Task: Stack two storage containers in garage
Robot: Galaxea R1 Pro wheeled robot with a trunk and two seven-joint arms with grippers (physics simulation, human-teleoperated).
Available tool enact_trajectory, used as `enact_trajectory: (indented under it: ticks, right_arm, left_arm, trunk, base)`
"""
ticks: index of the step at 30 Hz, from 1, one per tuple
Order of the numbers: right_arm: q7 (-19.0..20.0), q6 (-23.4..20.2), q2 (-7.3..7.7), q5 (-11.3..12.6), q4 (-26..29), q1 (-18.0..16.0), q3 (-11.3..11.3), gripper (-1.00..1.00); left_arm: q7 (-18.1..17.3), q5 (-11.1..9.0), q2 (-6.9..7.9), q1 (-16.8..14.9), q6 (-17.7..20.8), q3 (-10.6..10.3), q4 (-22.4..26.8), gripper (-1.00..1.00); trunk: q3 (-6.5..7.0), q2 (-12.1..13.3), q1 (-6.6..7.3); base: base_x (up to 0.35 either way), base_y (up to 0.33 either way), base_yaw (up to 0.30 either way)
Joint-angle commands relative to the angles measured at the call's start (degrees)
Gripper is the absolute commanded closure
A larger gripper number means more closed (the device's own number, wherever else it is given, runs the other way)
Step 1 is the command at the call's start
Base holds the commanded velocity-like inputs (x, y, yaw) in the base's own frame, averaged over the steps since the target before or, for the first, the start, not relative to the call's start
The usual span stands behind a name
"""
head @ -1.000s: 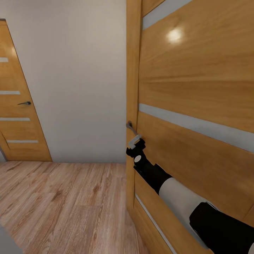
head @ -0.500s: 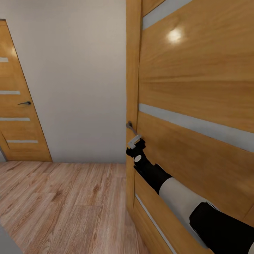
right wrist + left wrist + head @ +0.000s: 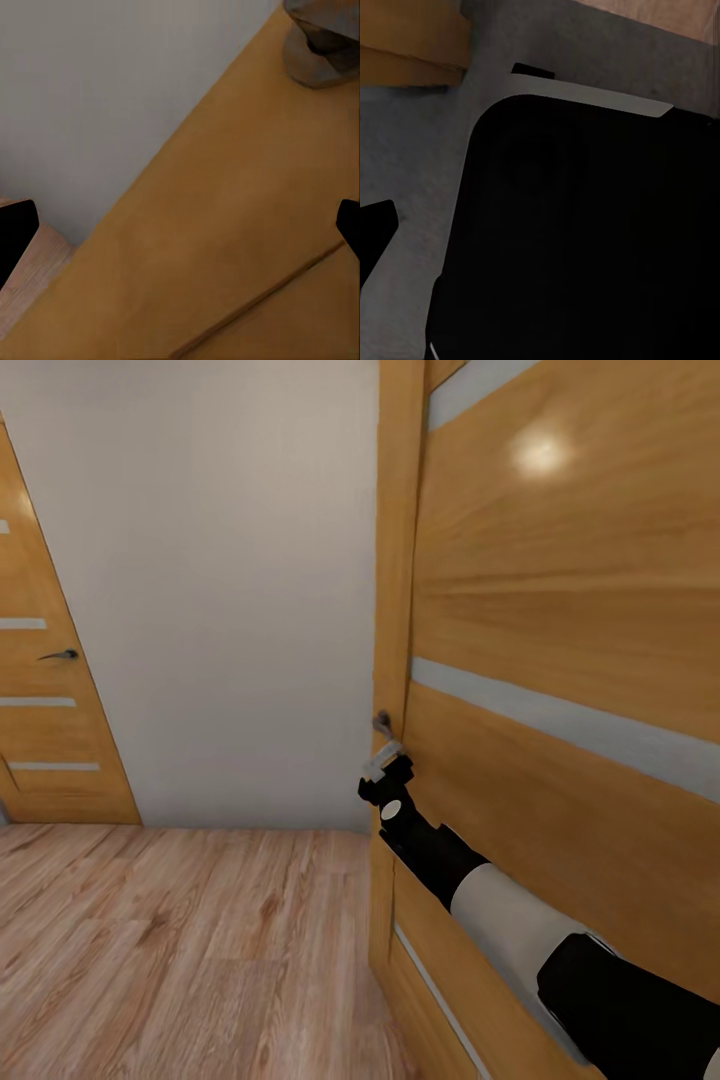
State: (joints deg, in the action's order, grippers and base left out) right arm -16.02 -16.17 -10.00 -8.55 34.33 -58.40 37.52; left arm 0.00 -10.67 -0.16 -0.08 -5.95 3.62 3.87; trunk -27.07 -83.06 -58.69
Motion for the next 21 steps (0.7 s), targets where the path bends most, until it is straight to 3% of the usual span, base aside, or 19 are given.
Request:
enact_trajectory:
  ticks: [1,8,14,21]
  right_arm:
    - [-0.2,-0.4,0.0,-0.4,0.0,-0.1,0.2,-1.0]
    - [-0.2,-0.2,0.0,-0.3,-0.2,-0.1,0.1,-1.0]
    - [-0.2,0.3,0.0,-0.1,-3.0,-0.1,-0.1,-1.0]
    - [-0.2,2.0,0.0,-0.1,-4.7,-0.1,-2.8,-1.0]
  left_arm:
    - [0.0,-0.1,-0.02,0.0,-0.1,0.3,0.1,-1.0]
    - [0.0,0.0,-0.02,0.0,-0.2,0.4,0.1,-1.0]
    - [0.0,0.1,-0.02,0.0,-0.2,0.4,0.1,-1.0]
    - [0.0,0.1,-0.02,0.0,-0.2,0.4,0.1,-1.0]
  trunk:
    - [-0.05,0.0,-0.03]
    - [-0.05,0.0,-0.03]
    - [-0.05,0.0,-0.03]
    - [-0.05,0.0,-0.03]
  base:
    - [0.282,0.0,0.0]
    - [0.21,0.0,0.0]
    - [0.049,0.0,0.0]
    - [0.004,0.0,0.0]
